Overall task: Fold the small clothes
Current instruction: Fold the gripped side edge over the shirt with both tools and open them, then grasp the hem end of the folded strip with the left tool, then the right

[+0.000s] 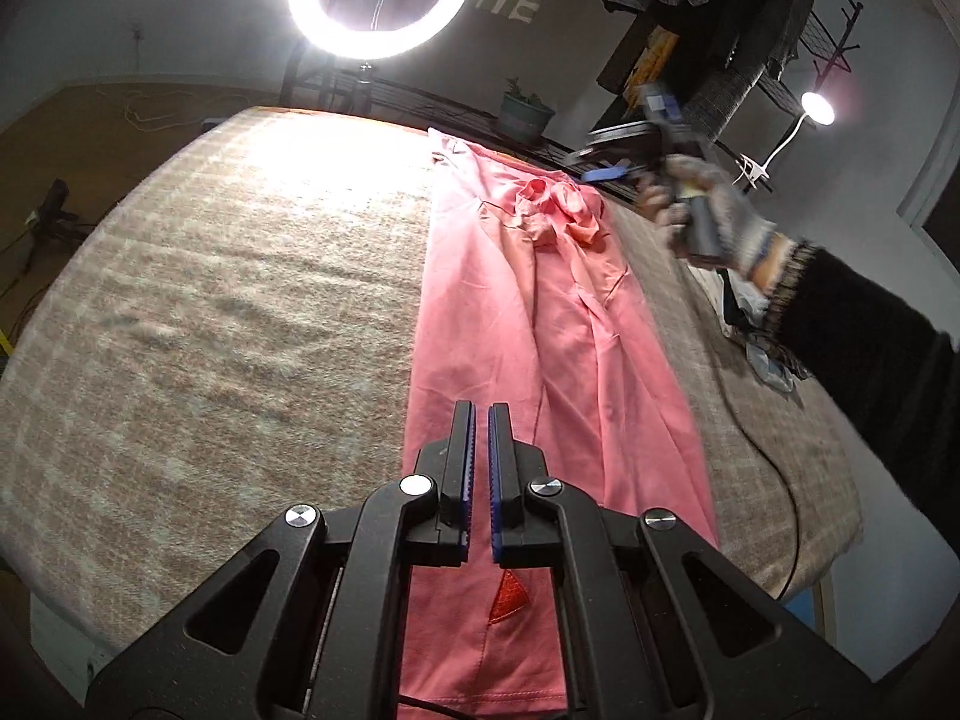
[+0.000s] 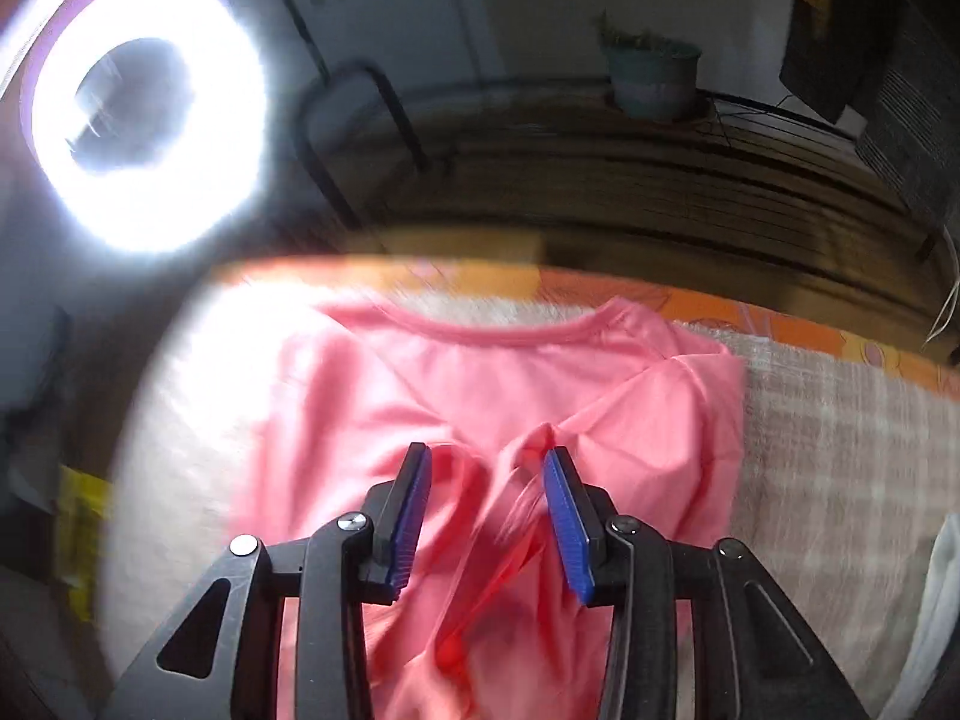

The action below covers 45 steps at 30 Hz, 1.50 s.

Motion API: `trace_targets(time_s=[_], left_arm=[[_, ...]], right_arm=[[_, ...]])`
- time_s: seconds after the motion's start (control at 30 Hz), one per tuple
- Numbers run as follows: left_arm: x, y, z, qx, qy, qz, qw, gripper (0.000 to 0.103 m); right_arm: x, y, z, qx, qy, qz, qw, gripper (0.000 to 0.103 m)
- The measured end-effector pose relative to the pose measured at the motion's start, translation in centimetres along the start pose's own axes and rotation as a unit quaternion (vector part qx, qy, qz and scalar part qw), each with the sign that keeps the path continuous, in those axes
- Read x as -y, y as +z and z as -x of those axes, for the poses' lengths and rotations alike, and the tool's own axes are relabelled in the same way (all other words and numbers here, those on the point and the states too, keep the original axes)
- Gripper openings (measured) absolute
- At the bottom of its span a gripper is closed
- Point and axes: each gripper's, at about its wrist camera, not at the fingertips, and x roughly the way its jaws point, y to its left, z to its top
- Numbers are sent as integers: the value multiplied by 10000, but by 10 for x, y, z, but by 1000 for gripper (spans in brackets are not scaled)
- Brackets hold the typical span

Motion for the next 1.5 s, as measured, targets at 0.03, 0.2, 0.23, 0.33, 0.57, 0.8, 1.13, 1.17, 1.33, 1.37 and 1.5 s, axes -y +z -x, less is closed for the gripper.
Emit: trace_targets(time_s=[0.03,0.2,0.23,0.33,0.57,0.8,1.13,1.17,1.33,1.37,1.5], left_arm=[[0,-1,1,-25,-7,-16,10000,0],[-2,-8,8,-71,47,-131,9999,11],[-3,-10,10,-55,82,-126,9999,21],[-5,-15,17,-22,-35,-73,10000,24],[40,-41,7,-530,-792,-422,9946,24],[94,-72,-36,-1127,-523,-1360,9829,24],[94,-92,-68,-1311,71,-1782,9752,0],[95,-93,-66,-1296,50,-1770,9756,0],[98,-97,-39,-1148,-226,-1556,9809,0],[97,-101,-38,-1131,-166,-1607,9804,0],[87,-102,-46,-1269,-183,-1298,9832,0]], right_arm=[[4,-4,15,138,37,-84,9999,40],[12,-59,95,308,105,-204,9993,40],[13,-77,111,316,133,-244,9991,40],[8,-142,147,206,368,-398,9983,41],[-12,-300,175,-284,837,-659,9939,43],[-36,-398,165,-606,1289,-941,9853,45],[-50,-427,150,-736,1357,-809,9847,44],[-49,-427,150,-729,1370,-818,9845,44],[-47,-435,156,-759,1306,-631,9865,39],[-47,-436,156,-769,1332,-636,9861,39],[-53,-434,153,-745,1371,-604,9859,28]])
